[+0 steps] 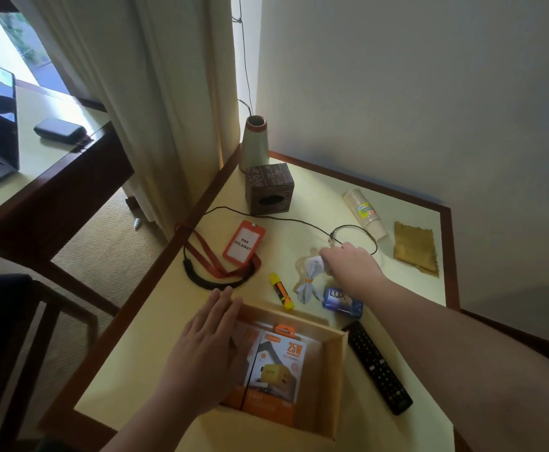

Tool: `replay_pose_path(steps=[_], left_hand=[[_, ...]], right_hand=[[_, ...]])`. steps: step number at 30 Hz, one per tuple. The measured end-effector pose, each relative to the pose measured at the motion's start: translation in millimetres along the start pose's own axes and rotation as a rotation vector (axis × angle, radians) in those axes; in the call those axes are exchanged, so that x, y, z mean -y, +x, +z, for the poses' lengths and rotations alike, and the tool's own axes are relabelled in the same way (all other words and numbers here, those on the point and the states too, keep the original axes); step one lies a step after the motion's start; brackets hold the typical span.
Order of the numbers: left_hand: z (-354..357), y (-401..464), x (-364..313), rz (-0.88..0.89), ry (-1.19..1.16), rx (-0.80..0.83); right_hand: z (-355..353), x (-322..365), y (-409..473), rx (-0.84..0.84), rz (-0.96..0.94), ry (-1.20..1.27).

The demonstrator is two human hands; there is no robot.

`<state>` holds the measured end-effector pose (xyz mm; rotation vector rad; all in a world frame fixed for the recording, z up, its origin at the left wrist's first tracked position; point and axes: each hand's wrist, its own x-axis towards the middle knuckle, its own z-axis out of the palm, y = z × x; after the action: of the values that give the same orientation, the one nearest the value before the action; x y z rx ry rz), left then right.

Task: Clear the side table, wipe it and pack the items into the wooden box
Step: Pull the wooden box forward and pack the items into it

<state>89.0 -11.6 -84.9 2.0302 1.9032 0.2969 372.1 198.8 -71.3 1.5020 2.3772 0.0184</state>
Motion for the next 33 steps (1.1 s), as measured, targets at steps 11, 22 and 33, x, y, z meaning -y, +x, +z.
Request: replay_pose_path(steps=[11, 22, 33], left_hand=[[-1.7, -0.7, -0.4, -0.006, -0.014, 0.009], [-4.9, -0.8, -2.4, -0.002, -0.014, 0.001], [-8.2, -3.4, -3.9, 0.012, -0.017, 0.005]], right_hand=[[-32.3, -29.6, -57.0, -0.288, -0.107, 0.126], [-69.6, 34.1, -171.6, -0.273, -0.562, 0.002], [-20.4, 66.7, -201.8, -0.137, -0.72, -0.009]])
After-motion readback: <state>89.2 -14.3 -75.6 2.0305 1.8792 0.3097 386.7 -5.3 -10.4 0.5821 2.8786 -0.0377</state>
